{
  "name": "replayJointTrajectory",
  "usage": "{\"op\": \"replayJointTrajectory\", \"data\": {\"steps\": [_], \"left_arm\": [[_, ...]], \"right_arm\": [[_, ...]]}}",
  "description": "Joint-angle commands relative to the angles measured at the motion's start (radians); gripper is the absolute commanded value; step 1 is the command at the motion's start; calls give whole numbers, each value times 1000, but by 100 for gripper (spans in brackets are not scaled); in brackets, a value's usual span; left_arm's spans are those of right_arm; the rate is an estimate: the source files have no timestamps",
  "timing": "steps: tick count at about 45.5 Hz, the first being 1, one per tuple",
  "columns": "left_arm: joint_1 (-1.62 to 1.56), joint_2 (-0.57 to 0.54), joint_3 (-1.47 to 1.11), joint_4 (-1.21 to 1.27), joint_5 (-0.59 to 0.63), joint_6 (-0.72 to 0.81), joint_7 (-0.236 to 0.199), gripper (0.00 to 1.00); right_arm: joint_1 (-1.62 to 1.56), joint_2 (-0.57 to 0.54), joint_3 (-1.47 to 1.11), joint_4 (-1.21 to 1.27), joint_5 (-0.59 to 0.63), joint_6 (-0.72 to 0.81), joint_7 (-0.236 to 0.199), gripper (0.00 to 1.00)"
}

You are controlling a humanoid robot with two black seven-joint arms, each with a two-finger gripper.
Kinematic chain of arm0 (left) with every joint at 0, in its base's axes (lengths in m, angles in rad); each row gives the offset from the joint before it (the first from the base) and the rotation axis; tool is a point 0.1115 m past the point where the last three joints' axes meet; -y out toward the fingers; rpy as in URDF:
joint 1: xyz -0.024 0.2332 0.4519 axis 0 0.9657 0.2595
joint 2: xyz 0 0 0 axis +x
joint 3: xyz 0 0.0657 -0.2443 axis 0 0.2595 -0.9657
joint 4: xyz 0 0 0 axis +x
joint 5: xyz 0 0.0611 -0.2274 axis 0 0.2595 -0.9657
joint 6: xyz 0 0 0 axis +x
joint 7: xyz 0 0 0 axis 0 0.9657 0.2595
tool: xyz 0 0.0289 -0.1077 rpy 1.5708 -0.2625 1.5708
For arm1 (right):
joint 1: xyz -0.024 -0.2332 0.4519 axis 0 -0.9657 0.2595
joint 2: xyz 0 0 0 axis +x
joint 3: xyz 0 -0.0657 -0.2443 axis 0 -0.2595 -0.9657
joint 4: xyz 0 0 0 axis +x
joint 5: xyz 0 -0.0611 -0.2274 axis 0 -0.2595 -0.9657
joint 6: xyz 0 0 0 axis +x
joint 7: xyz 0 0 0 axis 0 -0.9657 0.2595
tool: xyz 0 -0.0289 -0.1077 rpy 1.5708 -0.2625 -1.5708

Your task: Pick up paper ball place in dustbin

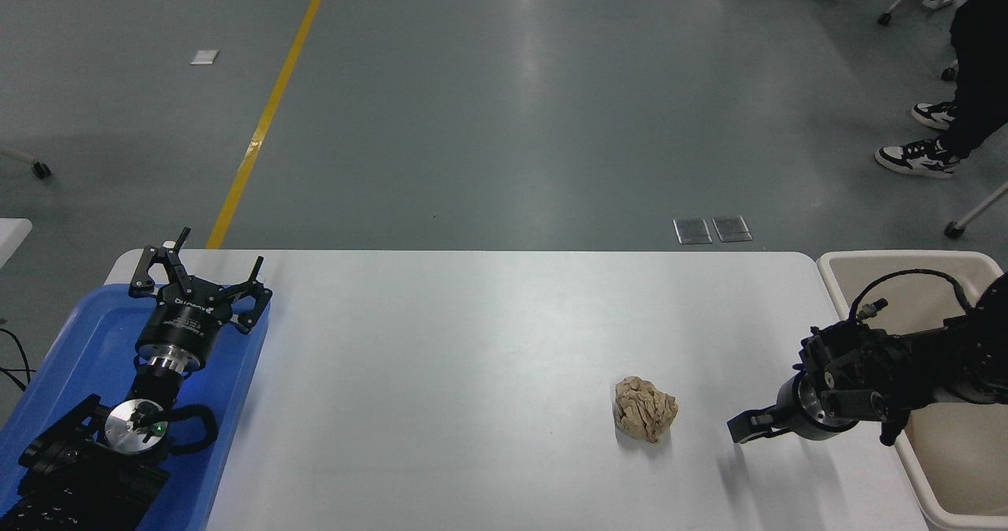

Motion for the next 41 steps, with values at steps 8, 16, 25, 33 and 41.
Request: {"op": "replayJointTrajectory", "data": {"steps": [8, 16, 25, 33, 41], "left_arm": [[0, 0, 1, 0, 0, 0, 0, 99], [0, 0, 3, -2, 0, 0, 0, 99], [0, 0, 3, -2, 0, 0, 0, 99], [0, 0, 3, 0, 0, 0, 0, 99], [0, 0, 3, 0, 0, 0, 0, 99]], "right_arm": [[-10, 17, 1, -15, 7, -4, -1, 100], [58, 4, 7, 25, 12, 3, 1, 100], [289, -76, 7, 237, 30, 22, -1, 100], [562, -184, -11, 421, 50, 95, 1, 100], [864, -222, -18, 573, 150, 213, 1, 100]]}}
